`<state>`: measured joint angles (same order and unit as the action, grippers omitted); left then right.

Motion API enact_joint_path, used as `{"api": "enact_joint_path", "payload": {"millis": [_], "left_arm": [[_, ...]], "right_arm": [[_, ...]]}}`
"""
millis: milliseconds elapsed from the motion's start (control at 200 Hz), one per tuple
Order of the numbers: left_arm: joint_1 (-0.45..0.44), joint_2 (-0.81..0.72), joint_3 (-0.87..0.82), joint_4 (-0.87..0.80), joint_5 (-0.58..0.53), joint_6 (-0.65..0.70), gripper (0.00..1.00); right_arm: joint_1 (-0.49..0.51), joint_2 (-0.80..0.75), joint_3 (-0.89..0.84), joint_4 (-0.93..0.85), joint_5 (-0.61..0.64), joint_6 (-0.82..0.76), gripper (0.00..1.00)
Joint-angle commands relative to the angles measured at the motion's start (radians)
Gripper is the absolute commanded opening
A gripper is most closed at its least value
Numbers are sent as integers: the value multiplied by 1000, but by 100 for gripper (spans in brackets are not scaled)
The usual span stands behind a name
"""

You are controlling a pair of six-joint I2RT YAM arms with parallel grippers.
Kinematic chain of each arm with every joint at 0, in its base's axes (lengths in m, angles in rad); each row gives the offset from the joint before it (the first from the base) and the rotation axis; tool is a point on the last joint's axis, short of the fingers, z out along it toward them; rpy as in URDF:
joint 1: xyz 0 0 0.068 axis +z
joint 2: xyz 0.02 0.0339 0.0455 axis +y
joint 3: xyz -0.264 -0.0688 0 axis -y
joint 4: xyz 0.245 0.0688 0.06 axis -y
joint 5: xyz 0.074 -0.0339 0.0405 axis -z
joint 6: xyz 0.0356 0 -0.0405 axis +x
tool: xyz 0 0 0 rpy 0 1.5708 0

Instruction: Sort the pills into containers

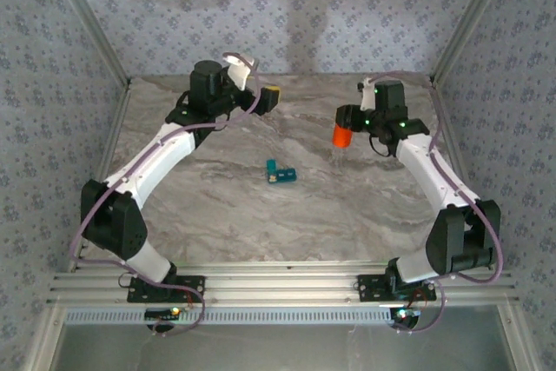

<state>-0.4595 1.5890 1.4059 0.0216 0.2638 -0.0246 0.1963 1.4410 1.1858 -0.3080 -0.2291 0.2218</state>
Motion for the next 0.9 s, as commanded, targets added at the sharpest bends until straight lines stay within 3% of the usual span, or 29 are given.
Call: {"api": "enact_joint_path", "payload": {"millis": [0,185,400,894], "left_arm": [[15,-44,-5,47,-155,-39,99],[25,-45,-9,30,-184,-37,99],[48,-34,27,-32,-168,-123,99],[55,-13,98,-142,-93,-162,99]], "right_arm": [[16,-38,-59,83,113,-24,22],[45,-30,-144,162,181,-21,22],[73,-9,-216,245,259,-7,21],[120,107,-270,419,280,0,20]]}}
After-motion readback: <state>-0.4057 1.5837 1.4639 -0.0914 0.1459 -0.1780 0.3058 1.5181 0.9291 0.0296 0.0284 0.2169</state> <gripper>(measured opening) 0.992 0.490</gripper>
